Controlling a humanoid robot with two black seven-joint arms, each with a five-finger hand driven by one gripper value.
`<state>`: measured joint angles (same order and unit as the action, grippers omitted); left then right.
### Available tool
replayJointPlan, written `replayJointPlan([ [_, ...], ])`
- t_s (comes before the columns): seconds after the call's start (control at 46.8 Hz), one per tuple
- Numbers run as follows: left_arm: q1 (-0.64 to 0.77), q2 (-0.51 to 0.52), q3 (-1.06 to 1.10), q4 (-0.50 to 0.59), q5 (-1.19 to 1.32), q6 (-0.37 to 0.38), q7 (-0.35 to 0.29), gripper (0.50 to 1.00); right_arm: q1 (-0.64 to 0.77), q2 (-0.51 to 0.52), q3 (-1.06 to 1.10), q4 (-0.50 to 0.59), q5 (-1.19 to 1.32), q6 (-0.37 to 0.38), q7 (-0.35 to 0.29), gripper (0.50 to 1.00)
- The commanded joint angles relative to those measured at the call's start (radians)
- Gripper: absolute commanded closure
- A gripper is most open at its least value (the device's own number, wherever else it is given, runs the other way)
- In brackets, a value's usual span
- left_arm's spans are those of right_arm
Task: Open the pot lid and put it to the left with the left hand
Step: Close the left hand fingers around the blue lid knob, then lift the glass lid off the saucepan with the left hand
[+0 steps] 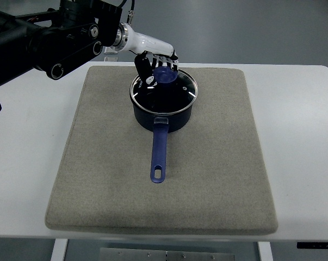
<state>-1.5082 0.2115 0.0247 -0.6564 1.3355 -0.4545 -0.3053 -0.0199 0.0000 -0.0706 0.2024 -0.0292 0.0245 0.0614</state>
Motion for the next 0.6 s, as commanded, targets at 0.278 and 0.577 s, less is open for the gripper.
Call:
replayJointPlan([
  [0.278, -0.052, 0.016, -0.002, 0.000, -0.007, 0.005, -0.002, 1.000, 0.000, 0.000, 0.000, 0.000, -0.001, -0.001, 0.000, 0.583],
  [0.577, -0.079, 0.144, -0.005, -0.009, -0.021, 0.002, -0.014, 1.000, 0.002, 0.000, -0.002, 0.000, -0.001, -0.001, 0.000, 0.583],
])
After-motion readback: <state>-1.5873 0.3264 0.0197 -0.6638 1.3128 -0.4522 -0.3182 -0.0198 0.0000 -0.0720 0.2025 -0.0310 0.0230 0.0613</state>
